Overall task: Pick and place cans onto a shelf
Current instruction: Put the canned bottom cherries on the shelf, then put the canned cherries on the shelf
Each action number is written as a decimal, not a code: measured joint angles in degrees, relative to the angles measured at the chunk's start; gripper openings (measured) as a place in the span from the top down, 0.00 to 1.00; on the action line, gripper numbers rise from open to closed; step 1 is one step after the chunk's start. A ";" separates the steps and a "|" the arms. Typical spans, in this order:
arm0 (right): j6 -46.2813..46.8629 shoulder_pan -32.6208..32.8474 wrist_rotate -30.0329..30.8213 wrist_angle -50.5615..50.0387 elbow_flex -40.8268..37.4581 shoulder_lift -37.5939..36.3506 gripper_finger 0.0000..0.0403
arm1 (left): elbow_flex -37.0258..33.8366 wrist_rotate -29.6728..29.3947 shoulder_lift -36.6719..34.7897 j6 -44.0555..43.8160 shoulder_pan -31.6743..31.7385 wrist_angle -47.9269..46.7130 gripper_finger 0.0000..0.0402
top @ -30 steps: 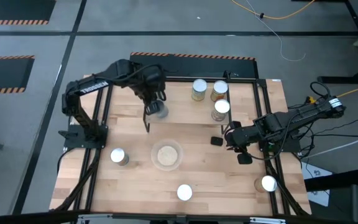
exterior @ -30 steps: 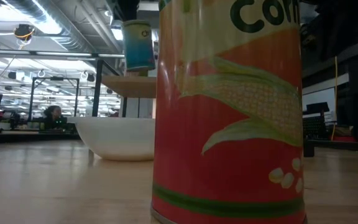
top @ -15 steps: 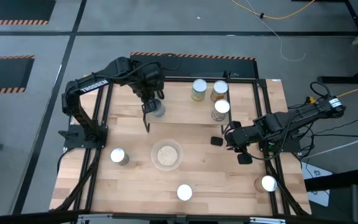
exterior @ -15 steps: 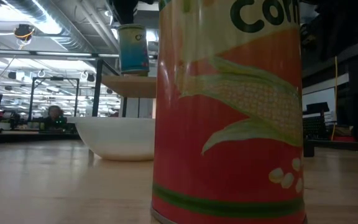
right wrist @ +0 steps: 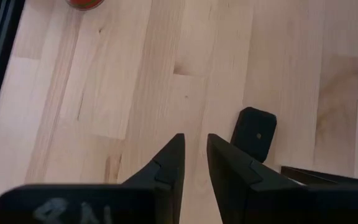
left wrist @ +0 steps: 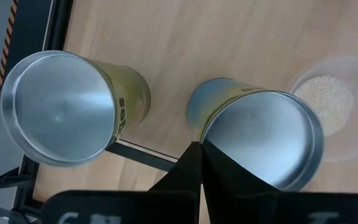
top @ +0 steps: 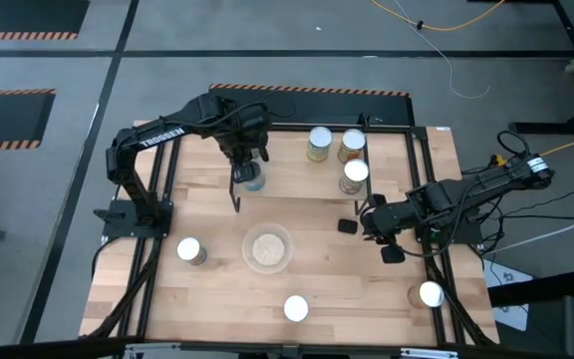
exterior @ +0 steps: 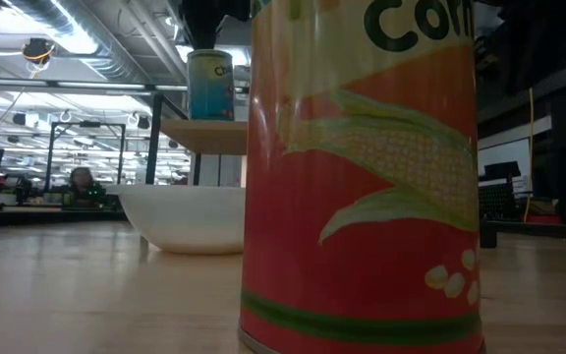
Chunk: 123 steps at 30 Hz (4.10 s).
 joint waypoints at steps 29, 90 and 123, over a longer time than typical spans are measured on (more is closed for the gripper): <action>-0.06 0.00 0.00 -0.01 -0.02 -0.01 0.82 | 0.00 -2.00 -0.01 -2.60 -0.32 1.15 0.87; -1.37 0.00 0.00 0.08 -0.01 0.03 0.82 | -38.90 10.50 -11.33 -76.93 -51.74 -1.00 0.80; -1.31 0.00 0.00 0.08 0.00 0.00 0.82 | -47.50 4.60 -10.81 -68.94 -51.32 15.79 0.73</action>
